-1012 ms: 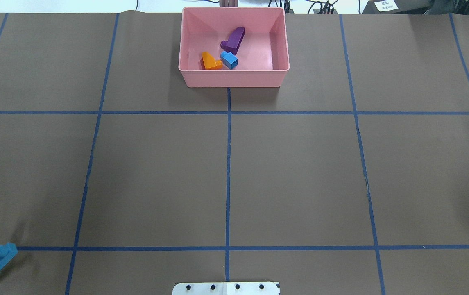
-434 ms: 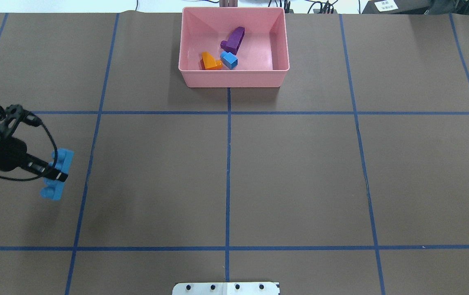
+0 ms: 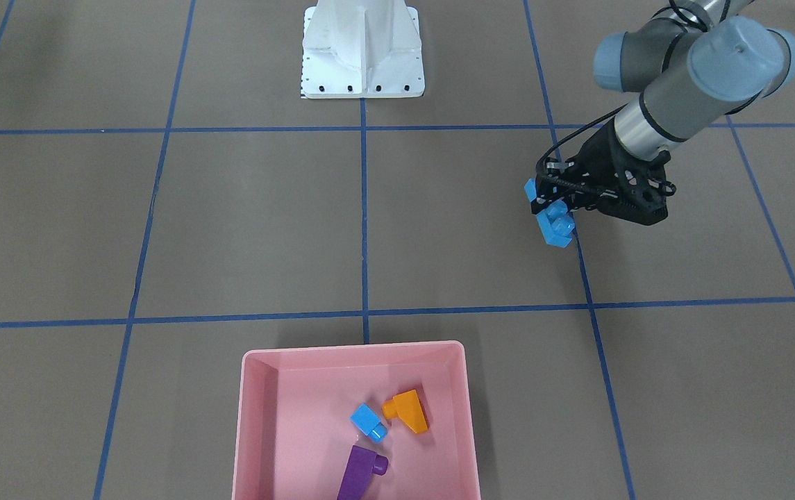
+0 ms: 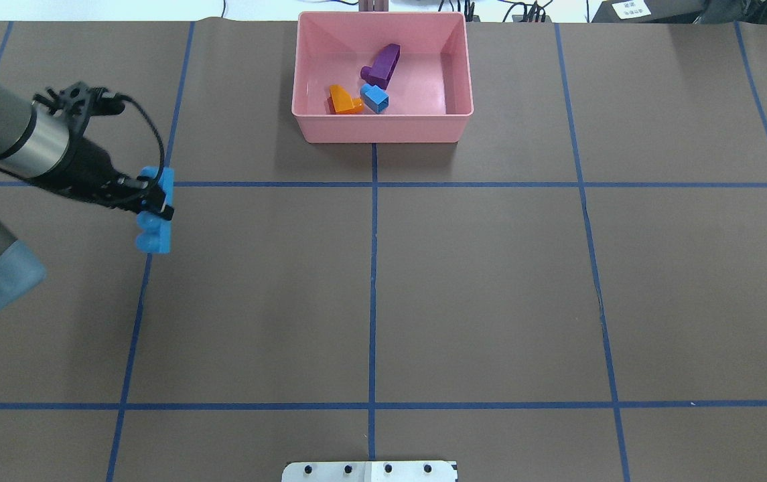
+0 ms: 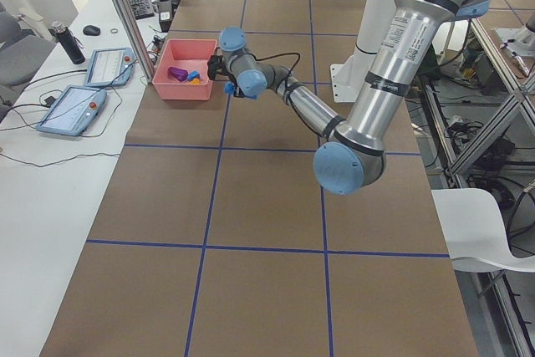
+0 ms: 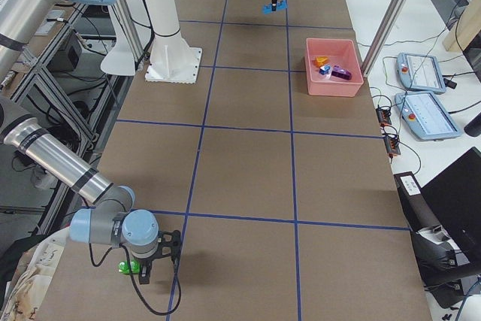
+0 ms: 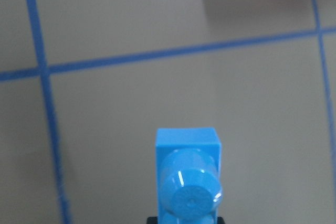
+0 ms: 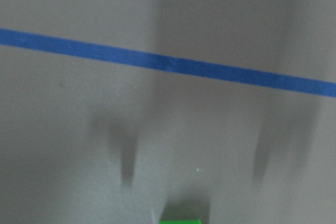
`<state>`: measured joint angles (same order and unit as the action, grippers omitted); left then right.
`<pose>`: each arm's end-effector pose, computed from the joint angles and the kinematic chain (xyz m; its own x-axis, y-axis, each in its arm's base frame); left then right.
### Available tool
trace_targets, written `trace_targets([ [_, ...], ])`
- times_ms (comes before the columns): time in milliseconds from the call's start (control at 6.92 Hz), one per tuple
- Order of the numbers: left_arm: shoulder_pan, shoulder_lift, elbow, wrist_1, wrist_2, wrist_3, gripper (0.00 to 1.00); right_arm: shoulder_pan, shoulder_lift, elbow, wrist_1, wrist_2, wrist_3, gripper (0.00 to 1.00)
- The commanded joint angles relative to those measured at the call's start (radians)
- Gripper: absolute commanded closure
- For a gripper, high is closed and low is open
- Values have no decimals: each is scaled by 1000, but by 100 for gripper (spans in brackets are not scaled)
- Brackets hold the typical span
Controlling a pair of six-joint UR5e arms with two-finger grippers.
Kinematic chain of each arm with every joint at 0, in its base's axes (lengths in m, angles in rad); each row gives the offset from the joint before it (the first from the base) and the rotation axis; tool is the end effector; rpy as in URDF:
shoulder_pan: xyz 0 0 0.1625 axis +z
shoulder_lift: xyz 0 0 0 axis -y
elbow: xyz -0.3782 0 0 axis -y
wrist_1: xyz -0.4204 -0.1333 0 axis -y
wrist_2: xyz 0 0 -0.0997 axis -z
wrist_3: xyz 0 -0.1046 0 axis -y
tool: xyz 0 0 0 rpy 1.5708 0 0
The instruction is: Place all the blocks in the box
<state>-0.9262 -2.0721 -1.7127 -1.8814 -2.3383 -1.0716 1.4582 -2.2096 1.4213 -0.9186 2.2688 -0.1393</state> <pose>0.3344 -0.5458 0.2043 0.4177 0.0177 -0.9084 0.0399 0.9985 0.0378 0.0478 -0.1652 0.8572 0.7481 -0.1361 0.6494 0.2173 0.9750 -0.0460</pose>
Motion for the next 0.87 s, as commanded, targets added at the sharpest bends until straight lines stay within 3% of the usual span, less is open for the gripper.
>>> trace_targets([
  [0, -10, -219, 151, 14, 17, -157, 100, 16, -31, -54, 61, 3, 10, 0],
  [145, -11, -255, 168, 19, 37, -191, 100, 22, -51, -58, 63, 6, 9, 0],
  [289, -11, -346, 259, 19, 98, -212, 100, 22, -54, -61, 66, 14, 13, 10],
  [434, -11, -427, 363, 12, 128, -240, 100, 22, -48, -62, 61, 43, 38, 76],
  [578, -8, -494, 451, 2, 233, -258, 100, 22, -39, -62, 64, 70, 71, 100],
  [723, 1, -576, 604, -80, 285, -260, 100, 22, -32, -56, 66, 98, 72, 100],
])
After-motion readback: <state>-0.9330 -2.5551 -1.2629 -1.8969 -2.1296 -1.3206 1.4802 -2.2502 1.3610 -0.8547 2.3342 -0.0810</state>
